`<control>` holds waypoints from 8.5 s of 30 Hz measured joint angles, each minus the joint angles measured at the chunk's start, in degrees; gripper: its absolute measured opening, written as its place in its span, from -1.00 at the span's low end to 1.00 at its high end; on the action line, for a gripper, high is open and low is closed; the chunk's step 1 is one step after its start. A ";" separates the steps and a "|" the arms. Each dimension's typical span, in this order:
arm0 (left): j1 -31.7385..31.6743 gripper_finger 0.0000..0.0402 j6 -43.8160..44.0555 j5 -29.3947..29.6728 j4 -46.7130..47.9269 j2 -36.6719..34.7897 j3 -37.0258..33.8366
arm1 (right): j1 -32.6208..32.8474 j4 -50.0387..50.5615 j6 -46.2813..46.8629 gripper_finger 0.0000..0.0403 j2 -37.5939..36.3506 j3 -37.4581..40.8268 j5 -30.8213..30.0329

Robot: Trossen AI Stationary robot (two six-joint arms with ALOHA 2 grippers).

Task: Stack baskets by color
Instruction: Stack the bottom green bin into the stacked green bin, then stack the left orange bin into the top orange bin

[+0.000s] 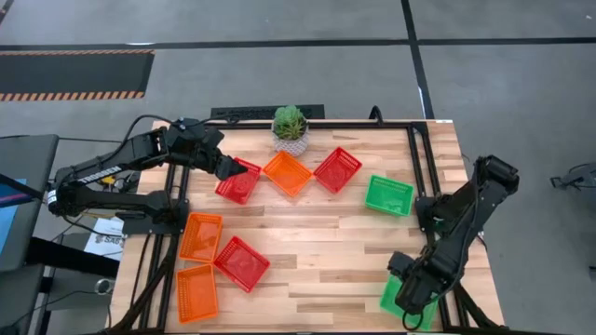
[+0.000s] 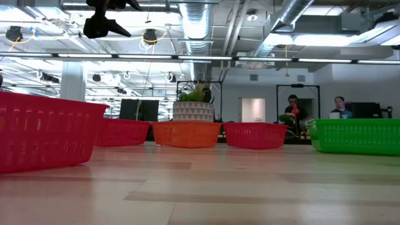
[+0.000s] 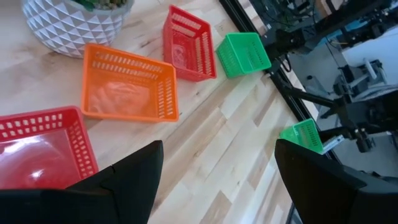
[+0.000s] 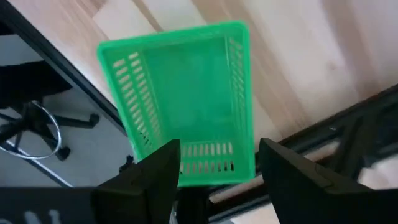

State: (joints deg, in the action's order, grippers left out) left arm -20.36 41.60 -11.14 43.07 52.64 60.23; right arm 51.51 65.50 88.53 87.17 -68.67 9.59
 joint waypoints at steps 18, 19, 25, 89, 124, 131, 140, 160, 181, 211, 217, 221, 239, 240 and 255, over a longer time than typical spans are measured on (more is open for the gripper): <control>0.02 0.48 2.77 2.79 -0.02 0.00 0.00 | 2.12 -21.01 3.12 0.14 -0.22 19.73 0.65; 0.02 0.48 2.99 2.82 -0.02 0.00 0.00 | 2.11 -21.04 4.21 0.09 -0.21 20.11 0.65; 0.02 0.48 3.67 2.95 -0.02 0.00 0.00 | 2.06 -21.71 5.91 -0.67 -0.70 20.20 0.86; 0.00 0.48 2.16 5.18 1.62 -0.02 0.00 | -80.97 13.74 -100.45 -0.91 -10.20 5.20 -13.74; 0.01 0.48 2.58 5.83 1.62 -0.02 0.00 | -83.18 6.85 -100.42 -0.36 -10.38 12.79 -11.44; 0.02 0.48 2.58 5.60 1.62 -0.02 0.00 | -84.33 9.22 -98.35 0.16 -10.38 9.14 -11.33; 0.02 0.48 2.67 5.53 1.63 -0.02 0.00 | -84.18 11.36 -94.39 0.29 -10.38 -2.78 -14.17; 0.00 0.48 2.71 4.94 1.70 -0.02 0.00 | -82.79 13.46 -91.98 -0.13 -14.32 4.37 -3.19; 0.01 0.48 3.13 5.03 1.70 -0.02 0.02 | -88.97 13.17 -101.52 -0.98 -9.14 4.49 3.74; 0.03 0.48 5.10 1.77 2.93 -0.04 0.02 | -76.85 -10.52 -85.98 -0.69 -9.86 -3.63 3.18; 0.23 0.48 5.20 0.85 3.03 -0.04 0.02 | -66.51 -25.99 -83.99 -0.35 -4.56 -3.87 -1.94; 0.62 0.48 5.20 0.82 4.42 -0.04 0.02 | -62.03 -31.99 -81.67 -0.20 0.73 -3.87 -7.30; 1.66 0.48 5.19 1.50 14.03 -0.04 0.04 | -55.44 -36.32 -91.57 -0.23 25.64 -21.14 -11.59; 1.76 0.48 5.18 1.44 14.22 -0.04 0.04 | -55.44 -34.71 -91.60 -0.23 26.68 -22.31 -11.60; 25.84 0.48 28.01 9.59 25.19 1.23 0.04 | -54.30 -29.03 -90.03 -0.20 23.20 -26.31 -12.60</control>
State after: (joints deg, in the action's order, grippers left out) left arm 5.48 69.61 -1.55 68.26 53.87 60.26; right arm -2.79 36.47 -1.50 110.38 -94.98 -3.01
